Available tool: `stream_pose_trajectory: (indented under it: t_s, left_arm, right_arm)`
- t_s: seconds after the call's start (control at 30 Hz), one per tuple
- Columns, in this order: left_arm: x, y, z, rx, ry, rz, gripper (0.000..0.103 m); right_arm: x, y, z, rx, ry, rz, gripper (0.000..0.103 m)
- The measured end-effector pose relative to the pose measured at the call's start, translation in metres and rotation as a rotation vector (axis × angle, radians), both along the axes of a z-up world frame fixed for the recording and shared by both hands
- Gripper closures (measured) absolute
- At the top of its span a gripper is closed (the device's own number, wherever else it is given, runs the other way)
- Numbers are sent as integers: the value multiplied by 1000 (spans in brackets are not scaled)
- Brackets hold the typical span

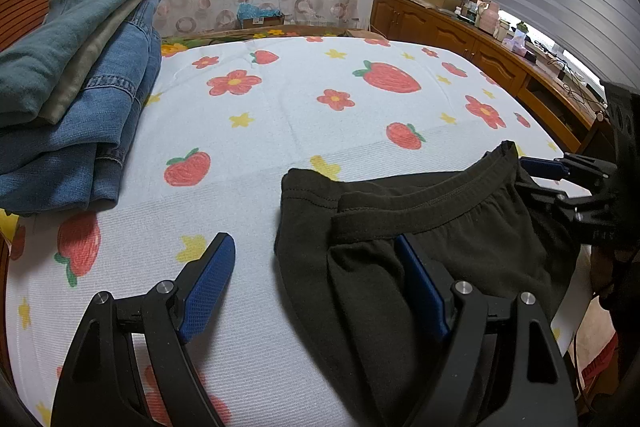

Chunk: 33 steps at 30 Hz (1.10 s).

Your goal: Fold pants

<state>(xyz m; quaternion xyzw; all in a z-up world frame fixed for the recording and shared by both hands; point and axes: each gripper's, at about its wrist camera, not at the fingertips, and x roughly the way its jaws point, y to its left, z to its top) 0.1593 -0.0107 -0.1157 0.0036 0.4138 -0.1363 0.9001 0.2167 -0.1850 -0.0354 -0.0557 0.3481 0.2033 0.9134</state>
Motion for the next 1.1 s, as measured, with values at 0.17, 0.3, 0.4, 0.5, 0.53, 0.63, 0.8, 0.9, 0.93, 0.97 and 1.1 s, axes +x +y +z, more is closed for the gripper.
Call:
stream_pose_trajectory:
  t_s: [0.17,0.3,0.4,0.5,0.53,0.63,0.8,0.9,0.93,0.97,1.1]
  left_arm:
    - [2,1,0,-8,3,3,21]
    - [5,6,1,-24,13,-2,21]
    - [4,13,4,-63,27,1,21]
    - [1,17,11,-95,11,-5,21]
    - [2,19,13,-116,10,-11,24]
    - [6,22,17,-178,23,-20,36]
    - [13,19,17,-153,31,-5,45]
    - [12,18,13,-130,42,-1,45]
    - [11,17,11,-125,45,-2,45]
    - [11,16,10,-123,50,-5,45]
    - [12,14,4,-110,59,-13,45]
  right_arm:
    - [-2,8,-4,-35,-9,18,35]
    - [0,9,-4,-37,-8,17,34]
    - [0,8,-4,-31,-8,16,34]
    - [-1,9,-4,-35,-11,12,34]
    - [-1,8,-3,-33,-10,12,34]
    - [-2,7,-3,-27,-9,10,34]
    - [-2,7,-3,-24,-8,8,34]
    - [-2,7,-2,-26,-9,8,34]
    - [-2,7,-2,-25,-8,9,34]
    - [-2,6,-2,-24,-8,9,34]
    - [-2,6,-2,-24,-8,9,34]
